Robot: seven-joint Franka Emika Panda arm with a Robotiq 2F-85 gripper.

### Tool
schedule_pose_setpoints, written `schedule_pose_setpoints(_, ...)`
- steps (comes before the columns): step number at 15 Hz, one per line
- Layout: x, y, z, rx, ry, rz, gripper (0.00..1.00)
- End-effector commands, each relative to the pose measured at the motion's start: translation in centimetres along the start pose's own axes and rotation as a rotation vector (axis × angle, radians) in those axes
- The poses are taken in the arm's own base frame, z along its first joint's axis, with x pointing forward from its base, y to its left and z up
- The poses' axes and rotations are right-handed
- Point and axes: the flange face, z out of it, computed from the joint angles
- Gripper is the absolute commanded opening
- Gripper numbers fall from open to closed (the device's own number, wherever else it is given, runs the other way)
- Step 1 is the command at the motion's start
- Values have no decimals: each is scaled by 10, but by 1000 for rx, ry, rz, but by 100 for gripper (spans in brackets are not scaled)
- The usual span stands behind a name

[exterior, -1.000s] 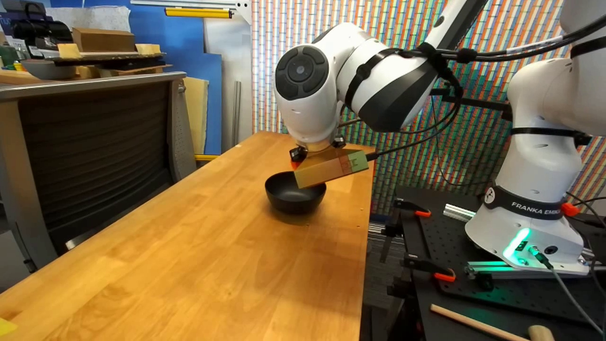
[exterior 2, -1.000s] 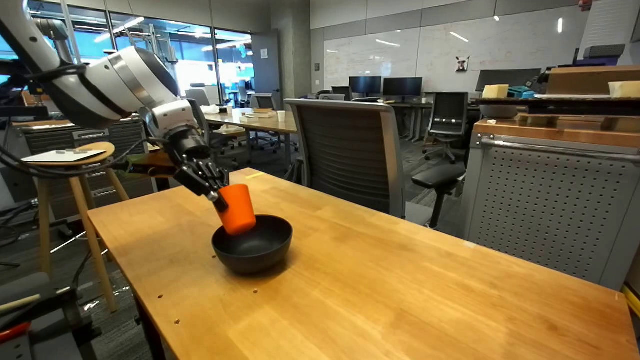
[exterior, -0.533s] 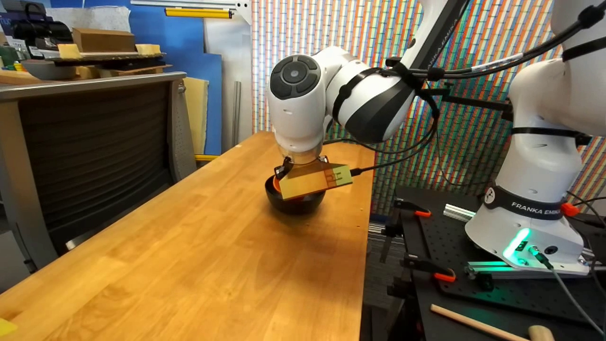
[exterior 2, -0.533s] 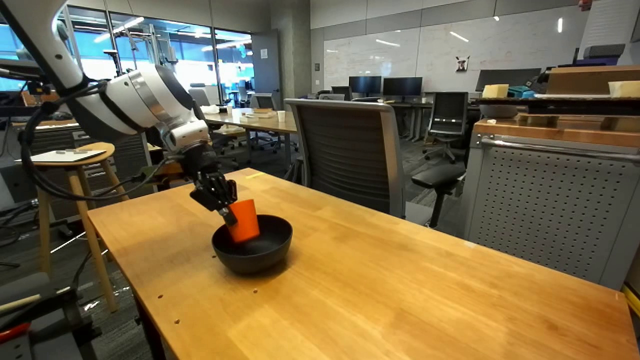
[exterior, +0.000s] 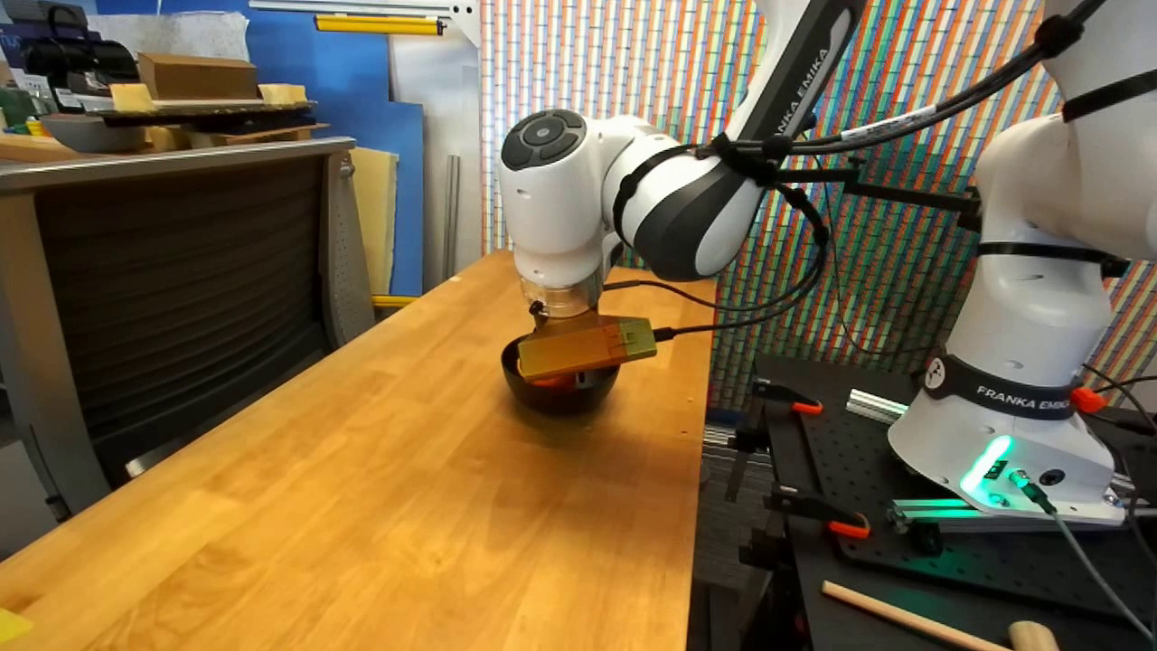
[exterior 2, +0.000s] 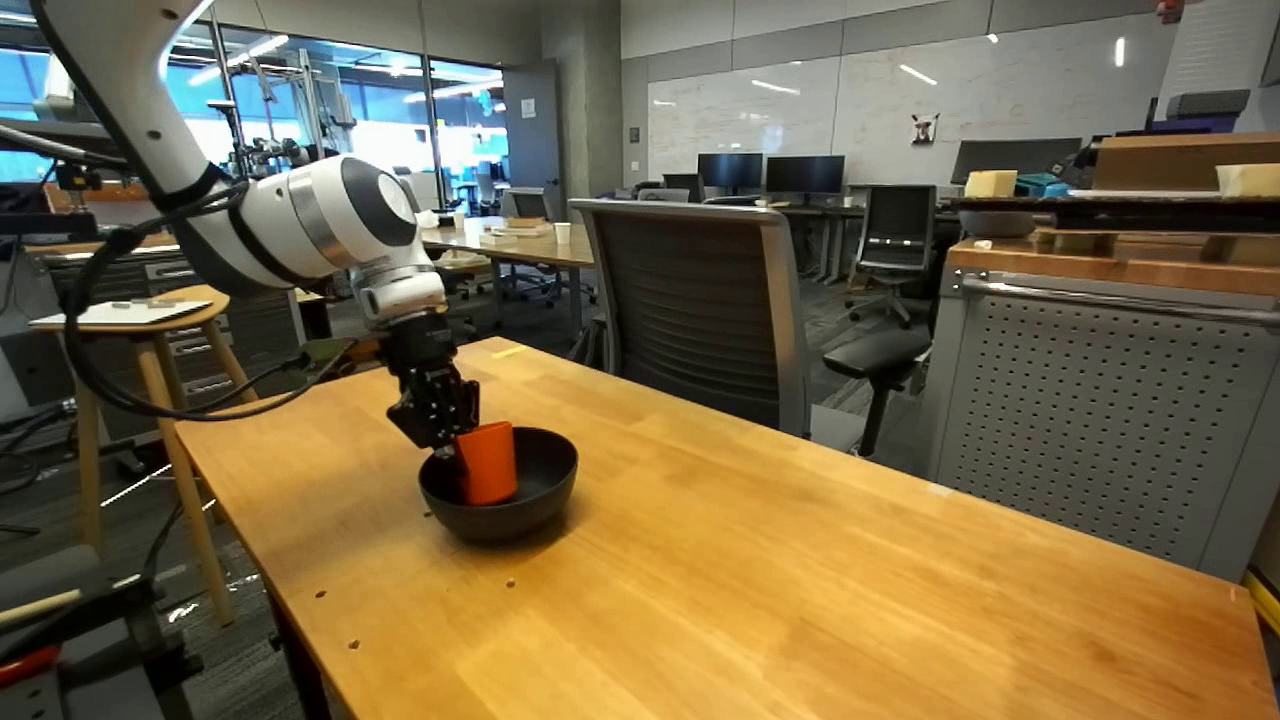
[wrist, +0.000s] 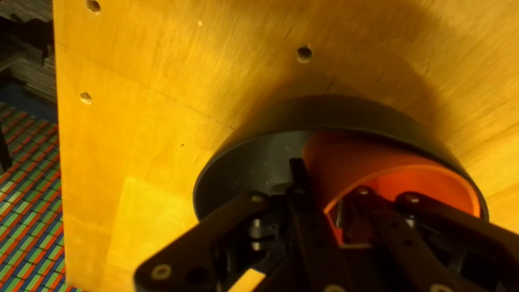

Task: Put the cup in the bowl

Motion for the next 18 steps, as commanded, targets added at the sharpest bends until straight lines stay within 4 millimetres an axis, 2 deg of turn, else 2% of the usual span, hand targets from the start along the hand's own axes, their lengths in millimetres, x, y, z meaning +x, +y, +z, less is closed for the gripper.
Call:
schedule_pose_setpoints(1,-4,-8,-12,6,-29,-38,49)
schedule_pose_setpoints(4,-14,-13,-31,30,-9,-79,72)
schedule_pose_setpoints(8,-24,-18,-74,84,59,-118,100)
schedule_pose_setpoints(13,-33,-16,-151,205,90,-161,100)
schedule_pose_setpoints(18,-53,8,-242,394,-50,-361,100)
